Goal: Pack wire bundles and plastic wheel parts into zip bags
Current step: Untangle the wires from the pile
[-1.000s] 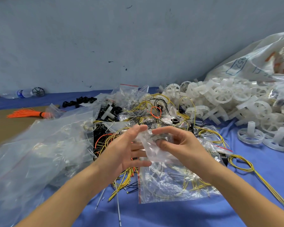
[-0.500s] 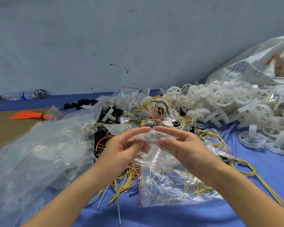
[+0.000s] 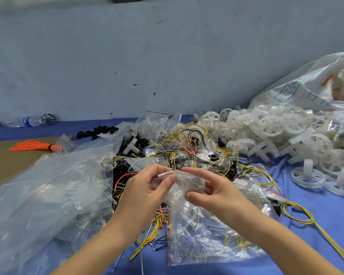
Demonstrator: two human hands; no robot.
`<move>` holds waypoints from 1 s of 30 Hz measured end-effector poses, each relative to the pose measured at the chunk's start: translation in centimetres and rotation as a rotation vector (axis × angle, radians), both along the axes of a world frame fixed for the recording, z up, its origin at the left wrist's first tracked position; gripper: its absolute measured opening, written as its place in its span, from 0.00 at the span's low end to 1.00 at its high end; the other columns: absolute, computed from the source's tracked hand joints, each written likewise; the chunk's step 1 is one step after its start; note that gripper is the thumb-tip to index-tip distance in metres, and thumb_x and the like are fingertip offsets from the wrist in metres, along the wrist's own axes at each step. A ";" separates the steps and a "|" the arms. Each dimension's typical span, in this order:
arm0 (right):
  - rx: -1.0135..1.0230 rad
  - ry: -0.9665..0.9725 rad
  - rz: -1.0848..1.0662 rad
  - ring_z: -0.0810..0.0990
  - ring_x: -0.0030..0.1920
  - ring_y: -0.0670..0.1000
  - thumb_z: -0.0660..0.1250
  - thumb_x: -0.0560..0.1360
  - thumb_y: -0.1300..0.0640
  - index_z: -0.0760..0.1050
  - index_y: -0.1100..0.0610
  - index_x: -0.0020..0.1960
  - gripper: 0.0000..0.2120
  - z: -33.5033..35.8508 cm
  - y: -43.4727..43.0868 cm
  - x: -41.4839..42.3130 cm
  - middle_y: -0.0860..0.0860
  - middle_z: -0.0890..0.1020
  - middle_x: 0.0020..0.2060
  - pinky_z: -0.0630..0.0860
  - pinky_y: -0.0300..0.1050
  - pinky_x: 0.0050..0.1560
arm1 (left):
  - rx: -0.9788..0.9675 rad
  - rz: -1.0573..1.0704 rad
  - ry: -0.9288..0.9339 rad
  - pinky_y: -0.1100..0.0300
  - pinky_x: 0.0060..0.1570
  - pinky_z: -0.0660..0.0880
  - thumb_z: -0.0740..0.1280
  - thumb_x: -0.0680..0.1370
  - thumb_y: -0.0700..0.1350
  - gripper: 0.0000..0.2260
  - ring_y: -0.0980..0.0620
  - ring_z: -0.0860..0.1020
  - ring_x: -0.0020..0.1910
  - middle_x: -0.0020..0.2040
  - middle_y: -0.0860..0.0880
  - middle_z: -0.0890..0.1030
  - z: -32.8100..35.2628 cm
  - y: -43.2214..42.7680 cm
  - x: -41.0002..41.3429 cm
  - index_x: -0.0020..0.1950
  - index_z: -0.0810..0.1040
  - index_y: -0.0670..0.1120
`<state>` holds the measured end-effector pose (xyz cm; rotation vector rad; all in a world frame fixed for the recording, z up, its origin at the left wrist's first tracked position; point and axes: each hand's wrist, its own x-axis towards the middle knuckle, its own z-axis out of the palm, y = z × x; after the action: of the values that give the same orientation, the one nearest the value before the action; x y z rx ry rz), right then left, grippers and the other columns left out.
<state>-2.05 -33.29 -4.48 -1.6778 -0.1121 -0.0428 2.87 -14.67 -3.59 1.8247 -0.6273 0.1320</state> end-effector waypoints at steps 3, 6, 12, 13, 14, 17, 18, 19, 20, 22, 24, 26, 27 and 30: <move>-0.021 -0.034 -0.032 0.74 0.39 0.50 0.73 0.74 0.59 0.78 0.36 0.60 0.22 -0.2 0.5 0.1 0.54 0.82 0.40 0.72 0.44 0.42 | -0.098 -0.046 0.094 0.59 0.42 0.81 0.70 0.76 0.45 0.04 0.53 0.84 0.41 0.43 0.51 0.85 0.2 -0.2 -0.2 0.51 0.79 0.51; 0.242 0.053 0.018 0.77 0.43 0.49 0.73 0.73 0.63 0.80 0.43 0.61 0.22 -0.1 0.4 -0.1 0.54 0.82 0.43 0.76 0.40 0.48 | -0.165 -0.104 0.204 0.52 0.45 0.81 0.69 0.77 0.40 0.12 0.47 0.83 0.42 0.47 0.46 0.84 0.4 -0.3 -0.3 0.58 0.78 0.52; 0.820 0.173 0.145 0.80 0.43 0.51 0.72 0.68 0.73 0.79 0.58 0.64 0.26 0.1 0.0 -0.2 0.63 0.79 0.49 0.80 0.41 0.52 | -0.188 -0.210 0.355 0.57 0.42 0.81 0.68 0.77 0.37 0.21 0.51 0.82 0.39 0.51 0.46 0.84 0.8 -0.1 -0.4 0.65 0.75 0.57; 0.841 0.183 0.156 0.80 0.44 0.52 0.71 0.68 0.74 0.79 0.58 0.63 0.26 0.2 -0.1 -0.2 0.63 0.79 0.49 0.80 0.42 0.54 | -0.179 -0.227 0.354 0.59 0.41 0.80 0.68 0.77 0.36 0.22 0.51 0.82 0.38 0.51 0.47 0.85 0.9 -0.1 -0.4 0.65 0.75 0.57; 0.848 0.193 0.168 0.80 0.44 0.52 0.71 0.68 0.74 0.80 0.58 0.63 0.25 0.3 -0.1 -0.3 0.62 0.79 0.49 0.81 0.43 0.54 | -0.160 -0.240 0.348 0.59 0.41 0.80 0.67 0.77 0.35 0.22 0.51 0.82 0.39 0.50 0.47 0.85 0.9 -0.1 -0.4 0.65 0.75 0.57; 0.785 0.212 0.211 0.79 0.40 0.49 0.71 0.69 0.73 0.79 0.58 0.63 0.24 0.4 -0.3 -0.4 0.59 0.79 0.45 0.80 0.40 0.48 | -0.063 -0.269 0.303 0.57 0.40 0.79 0.68 0.78 0.36 0.22 0.50 0.78 0.37 0.41 0.42 0.81 0.8 0.1 -0.2 0.67 0.74 0.56; 0.742 0.210 0.232 0.78 0.41 0.48 0.71 0.69 0.71 0.79 0.58 0.64 0.25 0.5 -0.4 -0.4 0.58 0.79 0.45 0.80 0.40 0.47 | -0.038 -0.287 0.284 0.58 0.39 0.78 0.68 0.78 0.38 0.20 0.51 0.77 0.35 0.38 0.42 0.78 0.8 0.2 -0.2 0.66 0.75 0.57; 0.700 0.204 0.248 0.78 0.43 0.48 0.71 0.70 0.70 0.77 0.58 0.66 0.25 0.5 -0.4 -0.4 0.57 0.79 0.46 0.79 0.39 0.47 | -0.022 -0.302 0.259 0.59 0.38 0.77 0.68 0.78 0.39 0.19 0.52 0.76 0.34 0.36 0.44 0.77 0.7 0.3 -0.2 0.64 0.77 0.57; 0.664 0.199 0.243 0.77 0.43 0.48 0.72 0.71 0.69 0.77 0.58 0.67 0.25 0.6 -0.5 -0.3 0.57 0.79 0.47 0.78 0.40 0.46 | -0.013 -0.292 0.230 0.60 0.37 0.76 0.68 0.78 0.40 0.17 0.53 0.75 0.33 0.34 0.45 0.77 0.6 0.4 -0.1 0.63 0.79 0.57; 0.582 0.181 0.165 0.79 0.41 0.49 0.74 0.71 0.66 0.78 0.56 0.65 0.23 0.6 -0.5 -0.2 0.57 0.82 0.47 0.78 0.42 0.46 | -0.004 -0.213 0.186 0.61 0.37 0.77 0.69 0.78 0.43 0.13 0.54 0.76 0.34 0.38 0.43 0.81 0.3 0.4 0.2 0.59 0.81 0.58; 0.406 0.125 0.063 0.79 0.40 0.48 0.75 0.71 0.59 0.80 0.50 0.63 0.21 0.5 -0.5 -0.2 0.54 0.83 0.45 0.76 0.44 0.48 | -0.011 -0.150 0.190 0.58 0.39 0.79 0.70 0.77 0.46 0.12 0.52 0.79 0.36 0.43 0.40 0.83 0.0 0.3 0.4 0.58 0.81 0.58; 0.174 0.043 -0.002 0.80 0.42 0.47 0.76 0.71 0.55 0.78 0.42 0.62 0.21 0.4 -0.3 -0.2 0.50 0.83 0.41 0.76 0.42 0.49 | -0.027 -0.141 0.208 0.53 0.44 0.81 0.70 0.76 0.49 0.11 0.48 0.82 0.40 0.46 0.43 0.85 -0.2 0.2 0.4 0.58 0.82 0.56; 0.071 0.004 -0.026 0.80 0.42 0.46 0.76 0.71 0.54 0.77 0.39 0.62 0.22 0.3 -0.1 -0.2 0.49 0.82 0.39 0.76 0.40 0.48 | -0.034 -0.152 0.215 0.53 0.45 0.82 0.70 0.75 0.50 0.12 0.48 0.83 0.42 0.46 0.46 0.85 -0.2 0.2 0.4 0.58 0.82 0.54; -0.136 -0.112 -0.093 0.79 0.40 0.47 0.74 0.73 0.50 0.76 0.36 0.57 0.16 0.1 0.1 0.0 0.51 0.83 0.39 0.75 0.40 0.45 | -0.046 -0.197 0.226 0.61 0.44 0.80 0.69 0.75 0.50 0.11 0.53 0.83 0.43 0.47 0.50 0.86 0.1 0.0 0.2 0.56 0.83 0.51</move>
<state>-2.07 -33.23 -4.34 -1.8157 -0.1229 -0.2030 3.10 -14.66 -3.51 1.6930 -0.6338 -0.1881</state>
